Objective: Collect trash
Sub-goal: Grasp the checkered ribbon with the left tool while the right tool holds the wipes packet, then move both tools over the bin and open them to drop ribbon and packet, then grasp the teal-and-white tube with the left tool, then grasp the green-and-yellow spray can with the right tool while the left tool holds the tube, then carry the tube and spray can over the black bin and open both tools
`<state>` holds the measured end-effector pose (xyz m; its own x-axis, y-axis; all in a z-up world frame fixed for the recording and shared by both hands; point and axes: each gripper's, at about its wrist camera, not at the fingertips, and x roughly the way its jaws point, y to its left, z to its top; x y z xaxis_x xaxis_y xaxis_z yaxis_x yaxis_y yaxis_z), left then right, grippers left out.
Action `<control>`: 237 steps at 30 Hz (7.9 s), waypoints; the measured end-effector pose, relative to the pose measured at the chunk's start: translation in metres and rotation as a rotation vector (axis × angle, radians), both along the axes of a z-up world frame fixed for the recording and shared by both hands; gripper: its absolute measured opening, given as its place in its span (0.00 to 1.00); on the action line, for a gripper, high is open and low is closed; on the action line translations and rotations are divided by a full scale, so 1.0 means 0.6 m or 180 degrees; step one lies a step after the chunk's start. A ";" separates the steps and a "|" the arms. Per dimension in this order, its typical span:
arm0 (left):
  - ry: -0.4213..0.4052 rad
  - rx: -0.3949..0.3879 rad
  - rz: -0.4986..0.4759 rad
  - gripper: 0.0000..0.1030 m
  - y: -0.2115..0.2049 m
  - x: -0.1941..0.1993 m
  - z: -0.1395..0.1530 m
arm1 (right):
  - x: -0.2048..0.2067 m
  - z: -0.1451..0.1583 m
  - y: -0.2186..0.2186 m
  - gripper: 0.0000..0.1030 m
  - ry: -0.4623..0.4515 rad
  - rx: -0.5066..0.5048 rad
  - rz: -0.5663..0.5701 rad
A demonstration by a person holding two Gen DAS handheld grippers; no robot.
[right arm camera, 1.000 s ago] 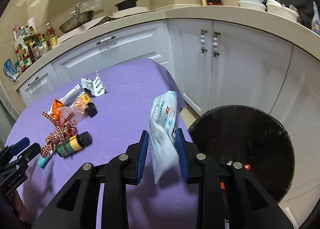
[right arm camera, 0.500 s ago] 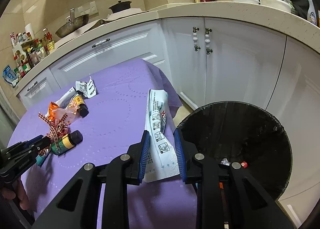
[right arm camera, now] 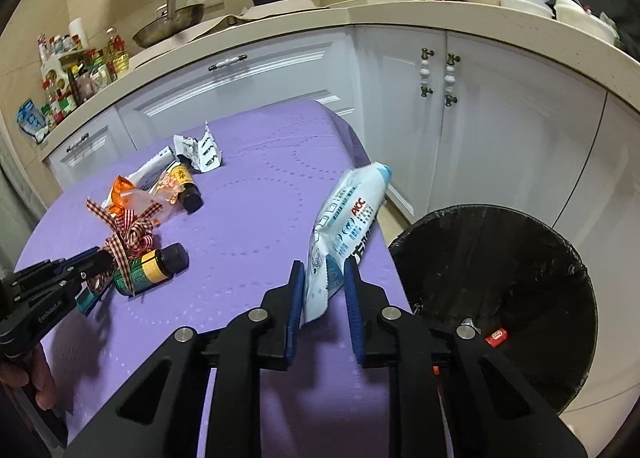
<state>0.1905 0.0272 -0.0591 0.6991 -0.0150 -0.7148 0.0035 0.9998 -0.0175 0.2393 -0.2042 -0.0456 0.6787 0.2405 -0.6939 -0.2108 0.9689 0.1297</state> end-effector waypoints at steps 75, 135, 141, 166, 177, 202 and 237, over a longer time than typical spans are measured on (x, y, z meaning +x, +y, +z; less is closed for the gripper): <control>-0.0437 -0.0290 -0.0868 0.50 -0.297 0.027 0.058 | -0.053 0.014 -0.241 0.52 -0.0345 0.0121 -0.0987; -0.0254 -0.0074 0.0861 0.09 0.223 -0.101 0.052 | -0.017 0.002 0.236 0.65 0.0072 -0.0163 0.0295; -0.0233 -0.0174 0.0932 0.09 0.265 -0.102 0.044 | -0.013 -0.009 0.229 0.66 0.0193 -0.0304 0.0179; -0.0183 -0.0352 0.0700 0.09 0.251 -0.087 0.024 | -0.006 0.003 0.202 0.37 0.0144 -0.0273 0.0062; -0.0209 -0.0311 0.0696 0.09 0.236 -0.081 0.023 | 0.001 -0.006 0.205 0.24 0.0189 -0.0238 0.0186; -0.0484 -0.0351 -0.0287 0.09 -0.067 -0.068 0.083 | -0.097 0.079 -0.063 0.24 -0.0440 -0.0178 -0.0583; -0.0314 -0.0059 -0.1230 0.24 -0.430 0.038 0.024 | -0.052 -0.010 -0.299 0.39 -0.0259 0.0120 -0.1179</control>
<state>0.2131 -0.2307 -0.0444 0.7047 -0.3026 -0.6417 0.3820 0.9240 -0.0162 0.2083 -0.3833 -0.0515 0.7769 -0.0071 -0.6295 0.1417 0.9762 0.1639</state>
